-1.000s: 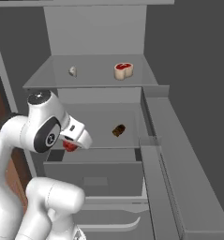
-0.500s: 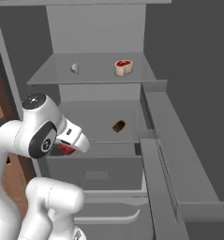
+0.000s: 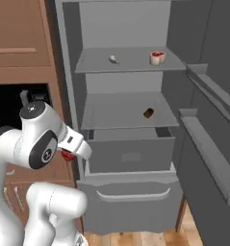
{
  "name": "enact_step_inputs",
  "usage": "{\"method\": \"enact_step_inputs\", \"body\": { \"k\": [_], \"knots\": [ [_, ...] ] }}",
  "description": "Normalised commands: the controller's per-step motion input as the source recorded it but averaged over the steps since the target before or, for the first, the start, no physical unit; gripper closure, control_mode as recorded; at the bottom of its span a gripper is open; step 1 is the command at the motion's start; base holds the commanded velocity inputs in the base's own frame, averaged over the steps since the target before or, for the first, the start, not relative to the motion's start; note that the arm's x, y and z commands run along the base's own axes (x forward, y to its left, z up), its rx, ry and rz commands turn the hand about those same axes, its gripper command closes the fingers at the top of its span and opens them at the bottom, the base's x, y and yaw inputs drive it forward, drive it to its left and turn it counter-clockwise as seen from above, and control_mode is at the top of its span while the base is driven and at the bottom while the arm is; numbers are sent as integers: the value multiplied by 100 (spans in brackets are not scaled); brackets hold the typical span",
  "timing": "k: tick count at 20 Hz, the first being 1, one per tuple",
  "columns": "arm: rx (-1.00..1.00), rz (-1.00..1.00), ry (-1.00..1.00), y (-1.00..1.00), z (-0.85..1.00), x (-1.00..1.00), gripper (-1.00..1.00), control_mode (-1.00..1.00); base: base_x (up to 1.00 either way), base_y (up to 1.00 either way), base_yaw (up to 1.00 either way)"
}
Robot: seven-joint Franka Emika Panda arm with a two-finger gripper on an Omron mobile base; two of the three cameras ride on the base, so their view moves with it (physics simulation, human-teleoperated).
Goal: Gather the sweet potato and bell pepper from the fridge and place them on a tray on the dining counter. Then gather the steak and fish from the fridge and place them on the other tray.
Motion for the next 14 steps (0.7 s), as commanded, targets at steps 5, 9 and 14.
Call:
{"method": "enact_step_inputs", "body": {
  "k": [5,9,14],
  "knots": [
    [0,0,0,0,0,0,100,100,-66,75,-24],
    [0,0,0,0,0,0,100,100,-67,68,-32],
    [0,0,0,0,0,0,100,100,-69,49,-39]
  ]
}}
